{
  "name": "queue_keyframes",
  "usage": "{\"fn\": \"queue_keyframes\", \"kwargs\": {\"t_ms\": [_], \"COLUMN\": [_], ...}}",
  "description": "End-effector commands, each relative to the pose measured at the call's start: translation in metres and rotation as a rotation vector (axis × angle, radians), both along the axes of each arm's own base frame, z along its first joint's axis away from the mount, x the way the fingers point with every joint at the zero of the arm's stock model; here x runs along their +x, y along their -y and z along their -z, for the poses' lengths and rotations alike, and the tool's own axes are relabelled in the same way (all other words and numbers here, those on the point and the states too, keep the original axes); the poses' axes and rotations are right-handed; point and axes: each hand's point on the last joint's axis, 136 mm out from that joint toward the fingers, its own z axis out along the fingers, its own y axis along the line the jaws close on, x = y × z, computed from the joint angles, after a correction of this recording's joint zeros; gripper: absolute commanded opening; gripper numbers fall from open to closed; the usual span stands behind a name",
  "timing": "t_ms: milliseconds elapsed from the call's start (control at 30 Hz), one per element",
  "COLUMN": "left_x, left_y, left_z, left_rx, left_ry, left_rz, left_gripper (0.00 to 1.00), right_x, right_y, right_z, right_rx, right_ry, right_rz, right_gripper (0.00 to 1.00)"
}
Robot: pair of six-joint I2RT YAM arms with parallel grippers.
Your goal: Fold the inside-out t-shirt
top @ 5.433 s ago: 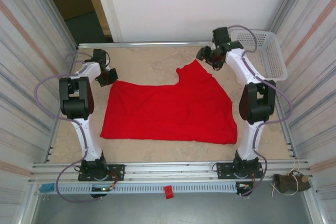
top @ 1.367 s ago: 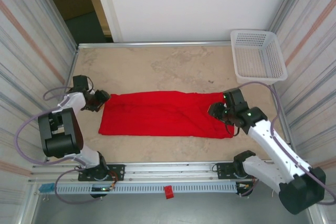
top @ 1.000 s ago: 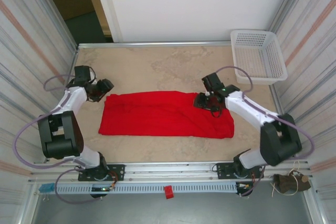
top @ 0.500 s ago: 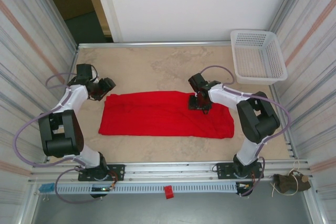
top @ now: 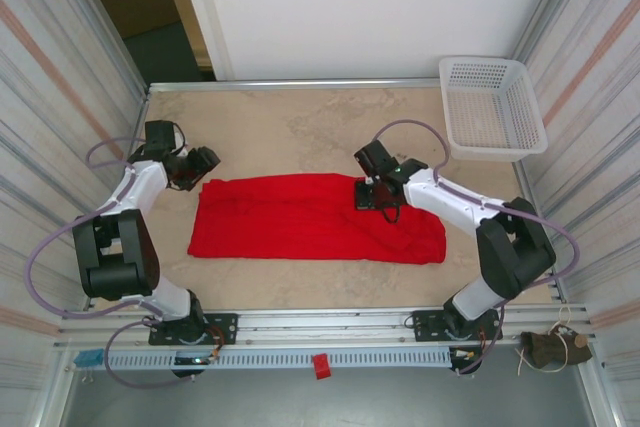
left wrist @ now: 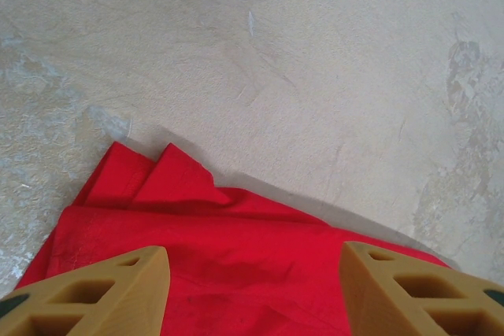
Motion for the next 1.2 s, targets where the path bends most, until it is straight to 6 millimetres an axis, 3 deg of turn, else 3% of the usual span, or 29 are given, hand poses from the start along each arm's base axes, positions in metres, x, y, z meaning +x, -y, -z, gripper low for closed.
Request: {"fn": "queue_keyframes", "kwargs": {"t_ms": [0,67,133,233,400,533,633,700,733,833,1033,1167], "left_x": [0.003,0.003,0.002,0.002,0.004,0.004,0.003,0.003,0.003,0.003,0.004,0.006], "left_y": [0.0,0.001,0.001,0.001,0.0,0.0,0.0,0.001,0.001,0.003,0.003,0.004], "left_z": [-0.007,-0.007,-0.007,-0.01,-0.011,-0.01,-0.011,-0.012,-0.013,-0.015,-0.018,-0.017], "left_rx": [0.003,0.0,-0.001,0.009,0.012,0.009,0.01,0.01,0.008,0.007,0.008,0.001], "left_ry": [0.01,0.009,0.009,0.011,0.012,0.008,0.01,0.012,0.014,0.02,0.03,0.029], "left_rz": [0.017,0.019,0.022,0.027,0.026,0.025,0.023,0.022,0.022,0.022,0.022,0.023], "left_gripper": [0.59,0.59,0.59,0.59,0.59,0.59,0.59,0.59,0.59,0.59,0.59,0.59], "right_x": [-0.037,-0.058,-0.079,-0.098,-0.071,-0.04,-0.015,-0.001,0.003,0.006,-0.037,-0.076], "right_y": [-0.01,-0.019,-0.025,-0.025,0.009,0.014,0.008,0.005,0.004,-0.002,-0.027,-0.035], "right_z": [0.011,0.014,0.008,-0.013,-0.028,-0.023,-0.017,-0.005,0.003,0.026,0.046,0.035], "right_rx": [-0.017,-0.025,-0.036,-0.007,0.06,0.108,0.097,0.082,0.069,0.044,0.012,0.005], "right_ry": [-0.075,-0.102,-0.111,-0.064,-0.009,-0.011,-0.014,-0.038,-0.057,-0.115,-0.195,-0.207], "right_rz": [-0.007,-0.03,-0.057,-0.076,0.065,0.108,0.114,0.121,0.129,0.122,0.02,-0.029], "right_gripper": [0.0,0.05,0.23,0.39,0.46,0.46,0.44,0.32,0.21,0.03,0.0,0.0]}}
